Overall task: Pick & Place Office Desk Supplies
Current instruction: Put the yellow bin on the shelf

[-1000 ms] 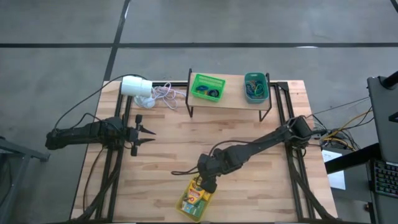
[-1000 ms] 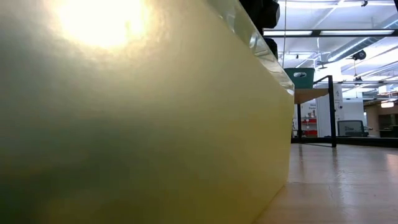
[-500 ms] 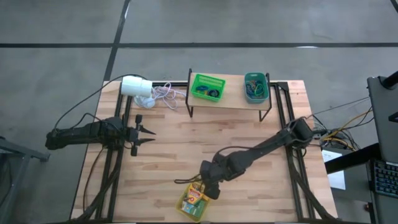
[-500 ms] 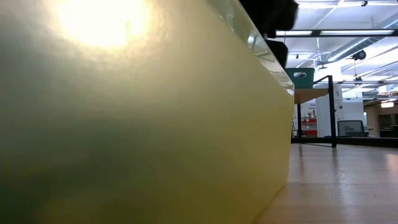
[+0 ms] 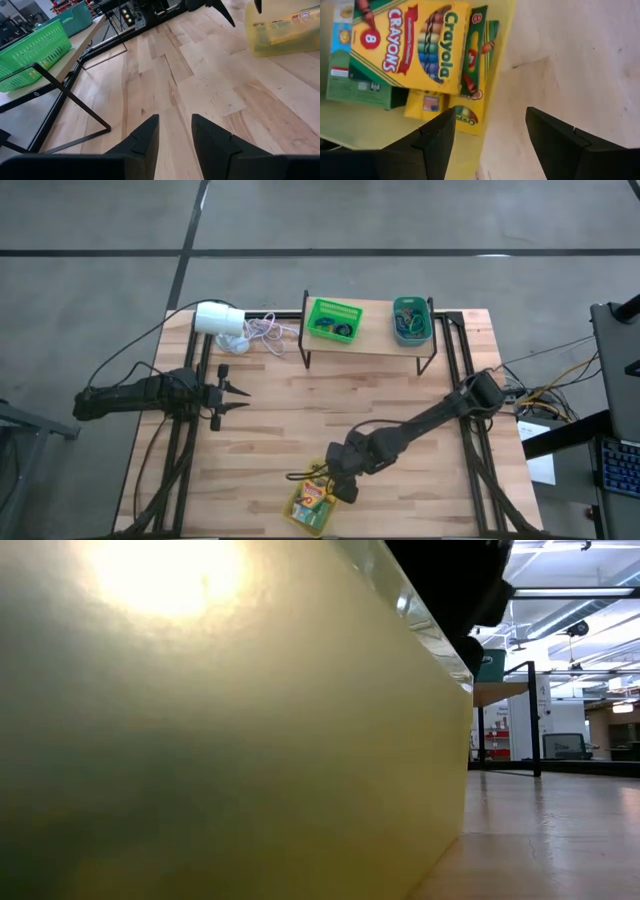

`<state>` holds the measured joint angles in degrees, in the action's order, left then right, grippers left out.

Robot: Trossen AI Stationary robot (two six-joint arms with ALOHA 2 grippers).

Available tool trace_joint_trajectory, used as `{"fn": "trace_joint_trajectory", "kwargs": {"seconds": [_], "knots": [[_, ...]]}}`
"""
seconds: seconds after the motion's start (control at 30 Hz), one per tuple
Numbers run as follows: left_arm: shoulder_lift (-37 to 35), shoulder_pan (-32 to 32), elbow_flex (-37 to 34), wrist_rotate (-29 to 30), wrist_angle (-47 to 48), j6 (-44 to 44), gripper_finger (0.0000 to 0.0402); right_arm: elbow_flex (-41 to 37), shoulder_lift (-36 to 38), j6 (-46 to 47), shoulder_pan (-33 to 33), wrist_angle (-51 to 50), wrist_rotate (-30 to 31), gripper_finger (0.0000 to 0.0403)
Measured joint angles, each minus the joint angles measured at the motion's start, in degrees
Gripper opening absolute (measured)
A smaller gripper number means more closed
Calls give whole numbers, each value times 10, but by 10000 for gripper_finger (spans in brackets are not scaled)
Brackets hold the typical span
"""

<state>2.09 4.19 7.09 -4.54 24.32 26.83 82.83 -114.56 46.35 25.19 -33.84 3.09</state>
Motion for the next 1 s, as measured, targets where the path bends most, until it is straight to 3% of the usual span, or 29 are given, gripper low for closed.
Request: {"fn": "trace_joint_trajectory", "kwargs": {"seconds": [0.33,1.0], "knots": [[0,0,0,0,0,0,118,-1,0,0,-14,3,25,209],[0,0,0,0,0,2,118,-6,0,2,-15,1,14,79]]}}
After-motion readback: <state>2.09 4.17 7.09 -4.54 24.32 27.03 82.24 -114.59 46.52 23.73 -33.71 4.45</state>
